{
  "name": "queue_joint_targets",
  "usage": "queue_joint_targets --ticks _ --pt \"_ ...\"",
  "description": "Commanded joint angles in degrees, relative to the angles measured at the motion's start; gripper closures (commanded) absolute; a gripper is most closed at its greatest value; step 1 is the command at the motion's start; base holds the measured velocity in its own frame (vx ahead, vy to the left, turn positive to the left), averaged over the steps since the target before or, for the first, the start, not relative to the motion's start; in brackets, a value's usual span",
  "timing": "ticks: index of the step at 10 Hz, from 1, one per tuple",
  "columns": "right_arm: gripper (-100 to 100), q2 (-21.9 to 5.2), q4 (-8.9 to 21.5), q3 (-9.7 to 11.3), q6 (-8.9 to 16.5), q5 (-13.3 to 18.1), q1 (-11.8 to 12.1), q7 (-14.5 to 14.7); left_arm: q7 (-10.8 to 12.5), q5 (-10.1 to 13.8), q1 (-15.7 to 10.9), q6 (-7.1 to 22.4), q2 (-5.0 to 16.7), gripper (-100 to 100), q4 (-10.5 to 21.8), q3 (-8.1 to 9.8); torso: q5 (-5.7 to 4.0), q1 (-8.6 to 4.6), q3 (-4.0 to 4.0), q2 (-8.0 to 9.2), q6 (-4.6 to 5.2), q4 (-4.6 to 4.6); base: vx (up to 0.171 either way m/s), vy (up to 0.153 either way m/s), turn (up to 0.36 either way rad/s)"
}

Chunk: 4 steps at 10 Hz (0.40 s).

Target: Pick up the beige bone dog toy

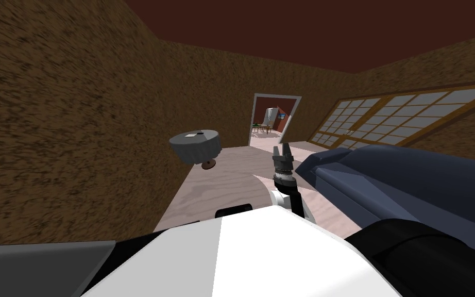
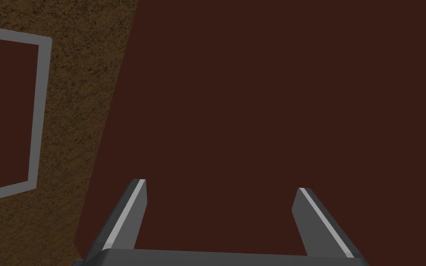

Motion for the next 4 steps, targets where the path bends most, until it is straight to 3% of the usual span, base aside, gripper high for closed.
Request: queue_joint_targets --ticks 1,2,3,4 --pt "0 0.0 0.0 0.0 0.0 0.0 0.0 0.0 0.23 0.37 1.74 -0.06 1.15 100 -1.82 0.1 0.0 0.0 0.0 0.0 0.0 0.0 0.026 -0.028 0.017" --pt "0 0.0 0.0 0.0 0.0 0.0 0.0 0.0 0.49 0.76 3.12 -0.12 2.29 100 -3.32 0.1 -0.02 -0.06 -0.02 -0.03 -0.02 -0.02 0.028 -0.033 0.019" --pt "0 0.0 0.0 0.0 0.0 0.0 0.0 0.0 0.31 0.54 2.55 0.01 1.76 100 -2.77 0.17 -0.03 -0.1 -0.04 -0.05 -0.01 -0.02 0.011 -0.015 0.009" --pt "0 0.0 0.0 0.0 0.0 0.0 0.0 0.0 0.36 0.58 2.69 0.02 1.86 0 -2.93 0.18 -0.01 -0.04 -0.02 -0.03 0.0 -0.01 0.0 0.0 0.0"
